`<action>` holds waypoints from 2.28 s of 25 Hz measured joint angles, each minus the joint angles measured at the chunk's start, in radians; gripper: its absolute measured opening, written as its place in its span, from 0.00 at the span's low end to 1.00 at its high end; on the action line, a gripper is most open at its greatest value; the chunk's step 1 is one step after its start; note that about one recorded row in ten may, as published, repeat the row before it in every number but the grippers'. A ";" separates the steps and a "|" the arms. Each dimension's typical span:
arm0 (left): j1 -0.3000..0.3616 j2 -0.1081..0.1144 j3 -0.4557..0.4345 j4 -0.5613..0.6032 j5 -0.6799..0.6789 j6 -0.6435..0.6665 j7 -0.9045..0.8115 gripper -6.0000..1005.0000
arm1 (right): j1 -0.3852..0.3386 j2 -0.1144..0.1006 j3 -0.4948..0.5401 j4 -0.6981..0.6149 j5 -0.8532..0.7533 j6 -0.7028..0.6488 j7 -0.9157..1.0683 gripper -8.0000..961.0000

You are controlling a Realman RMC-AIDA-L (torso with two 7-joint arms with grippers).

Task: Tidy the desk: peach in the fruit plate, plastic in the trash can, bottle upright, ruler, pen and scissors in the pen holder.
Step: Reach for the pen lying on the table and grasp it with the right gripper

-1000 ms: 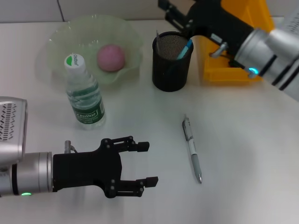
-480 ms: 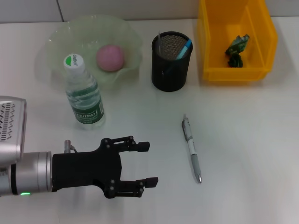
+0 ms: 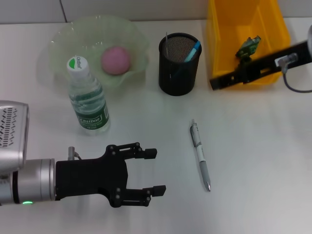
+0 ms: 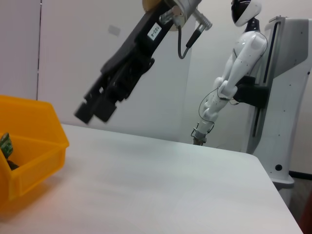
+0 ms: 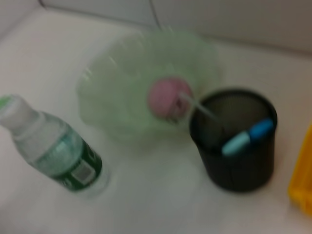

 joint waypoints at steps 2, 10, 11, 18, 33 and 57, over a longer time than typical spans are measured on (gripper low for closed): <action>-0.003 0.000 0.002 0.000 0.000 -0.002 0.000 0.79 | 0.101 0.002 -0.002 0.081 -0.069 -0.070 0.081 0.83; 0.000 0.001 0.006 0.005 0.000 0.000 0.001 0.79 | 0.332 0.001 0.009 0.404 -0.212 -0.130 0.105 0.79; 0.000 0.001 0.006 0.005 0.000 0.000 0.001 0.79 | 0.347 0.002 0.009 0.434 -0.214 -0.120 0.108 0.78; 0.002 0.000 0.007 0.000 0.000 -0.005 0.009 0.80 | 0.423 0.006 -0.001 0.586 -0.212 -0.061 0.129 0.75; 0.011 0.001 0.006 -0.001 0.000 -0.015 0.015 0.79 | 0.505 0.014 -0.100 0.776 -0.259 0.070 0.146 0.74; 0.008 -0.002 0.008 -0.001 0.000 -0.022 0.015 0.79 | 0.555 0.015 -0.289 0.924 -0.112 0.241 0.146 0.72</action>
